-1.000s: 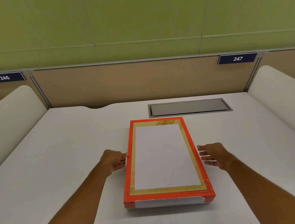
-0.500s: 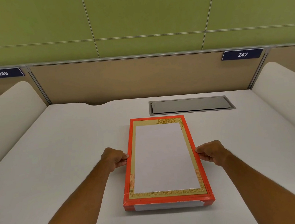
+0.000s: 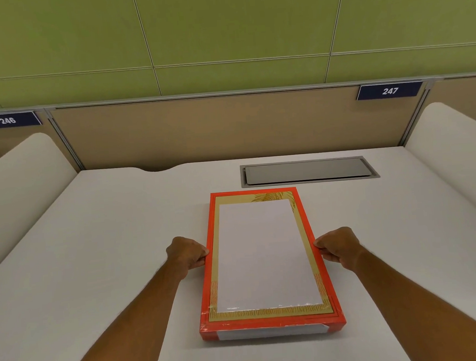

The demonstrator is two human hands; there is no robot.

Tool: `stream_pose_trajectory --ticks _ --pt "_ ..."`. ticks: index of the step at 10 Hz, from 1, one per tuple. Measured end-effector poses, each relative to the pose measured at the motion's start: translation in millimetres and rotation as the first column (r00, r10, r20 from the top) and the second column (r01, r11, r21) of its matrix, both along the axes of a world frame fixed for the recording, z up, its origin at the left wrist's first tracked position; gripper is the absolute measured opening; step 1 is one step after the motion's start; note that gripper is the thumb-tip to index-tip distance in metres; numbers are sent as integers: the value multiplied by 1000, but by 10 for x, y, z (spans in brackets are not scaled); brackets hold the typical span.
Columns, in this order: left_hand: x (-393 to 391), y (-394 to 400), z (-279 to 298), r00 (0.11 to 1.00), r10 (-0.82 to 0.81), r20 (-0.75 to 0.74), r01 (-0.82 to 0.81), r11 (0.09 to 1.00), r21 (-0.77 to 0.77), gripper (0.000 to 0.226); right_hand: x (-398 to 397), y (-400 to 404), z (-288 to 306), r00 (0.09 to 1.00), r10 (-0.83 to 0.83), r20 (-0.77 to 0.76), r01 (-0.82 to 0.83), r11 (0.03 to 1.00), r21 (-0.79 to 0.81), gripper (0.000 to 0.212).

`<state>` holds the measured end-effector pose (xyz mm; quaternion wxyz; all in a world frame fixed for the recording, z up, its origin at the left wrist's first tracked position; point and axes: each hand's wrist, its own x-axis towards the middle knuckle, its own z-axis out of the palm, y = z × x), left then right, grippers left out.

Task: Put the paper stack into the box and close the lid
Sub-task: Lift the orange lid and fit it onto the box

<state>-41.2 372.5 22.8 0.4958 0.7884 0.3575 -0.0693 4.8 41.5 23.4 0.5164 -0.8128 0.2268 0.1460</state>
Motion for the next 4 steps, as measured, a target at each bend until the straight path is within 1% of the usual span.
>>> stream_pose_trajectory --ticks 1,2,3,4 --pt "-18 -71 21 985 -153 86 132 969 207 22 -67 127 75 985 122 122 -84 956 -280 28" --pt "-15 -139 107 963 -252 99 207 921 331 38 -101 241 159 958 228 173 -132 888 -440 52" --pt "21 -280 298 908 -414 66 312 772 554 66 -134 405 301 886 386 256 -164 777 -608 71" --pt "59 -373 439 855 -514 71 312 618 722 76 -106 511 406 819 479 315 -130 691 -711 79"
